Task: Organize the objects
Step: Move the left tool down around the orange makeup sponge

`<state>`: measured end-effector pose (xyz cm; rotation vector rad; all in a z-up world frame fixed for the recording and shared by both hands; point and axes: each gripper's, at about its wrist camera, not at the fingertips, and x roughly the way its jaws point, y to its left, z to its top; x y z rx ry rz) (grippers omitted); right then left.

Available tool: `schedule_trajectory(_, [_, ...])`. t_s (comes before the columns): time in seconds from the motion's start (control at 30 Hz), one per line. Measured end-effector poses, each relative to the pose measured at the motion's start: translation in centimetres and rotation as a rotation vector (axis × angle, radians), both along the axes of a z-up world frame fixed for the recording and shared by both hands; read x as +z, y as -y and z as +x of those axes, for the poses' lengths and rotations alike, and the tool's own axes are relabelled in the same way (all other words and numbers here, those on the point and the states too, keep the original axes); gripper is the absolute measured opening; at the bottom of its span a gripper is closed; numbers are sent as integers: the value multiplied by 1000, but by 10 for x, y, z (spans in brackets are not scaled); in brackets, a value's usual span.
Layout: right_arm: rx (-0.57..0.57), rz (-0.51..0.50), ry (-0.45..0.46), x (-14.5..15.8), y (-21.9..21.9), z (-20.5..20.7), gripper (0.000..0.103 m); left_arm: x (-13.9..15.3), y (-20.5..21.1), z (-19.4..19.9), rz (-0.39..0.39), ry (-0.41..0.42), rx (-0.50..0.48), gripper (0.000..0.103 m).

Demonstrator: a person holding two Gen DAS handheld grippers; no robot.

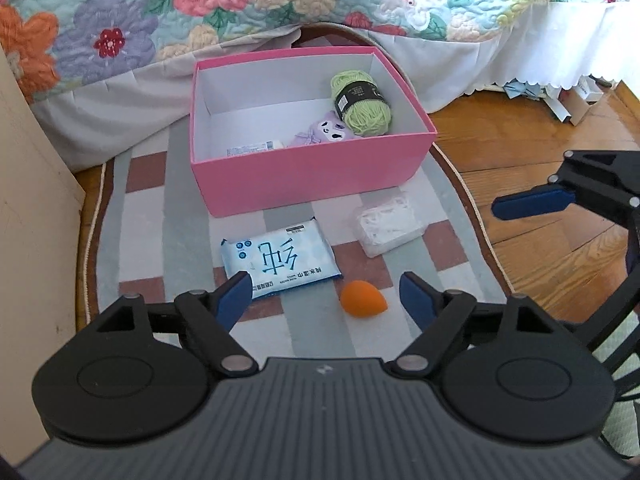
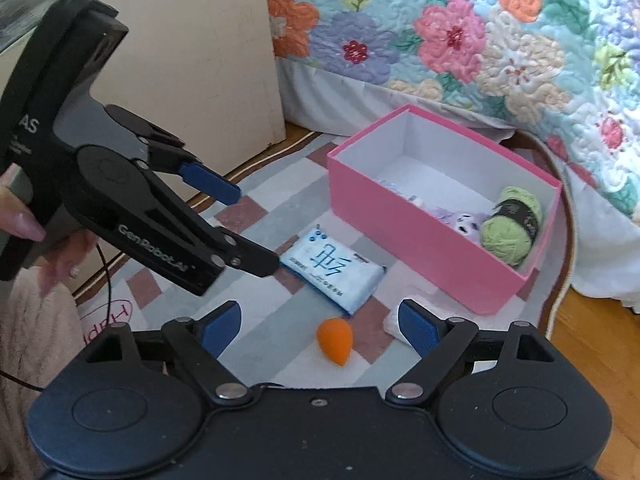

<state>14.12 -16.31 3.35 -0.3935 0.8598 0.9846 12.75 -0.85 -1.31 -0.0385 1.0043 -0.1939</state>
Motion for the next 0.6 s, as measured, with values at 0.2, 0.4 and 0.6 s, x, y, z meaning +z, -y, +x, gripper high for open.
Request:
schedule_trajectory(0.2, [90, 15, 86, -14, -10, -5, 89, -29, -15, 8, -76, -64, 75, 80])
schedule_trajectory(0.4, [134, -15, 65, -45, -21, -3, 89, -48, -16, 10, -67, -64, 89, 80])
schedule_trajectory(0.6, [187, -61, 208, -77, -32, -9, 89, -73, -22, 14, -62, -67, 147, 80])
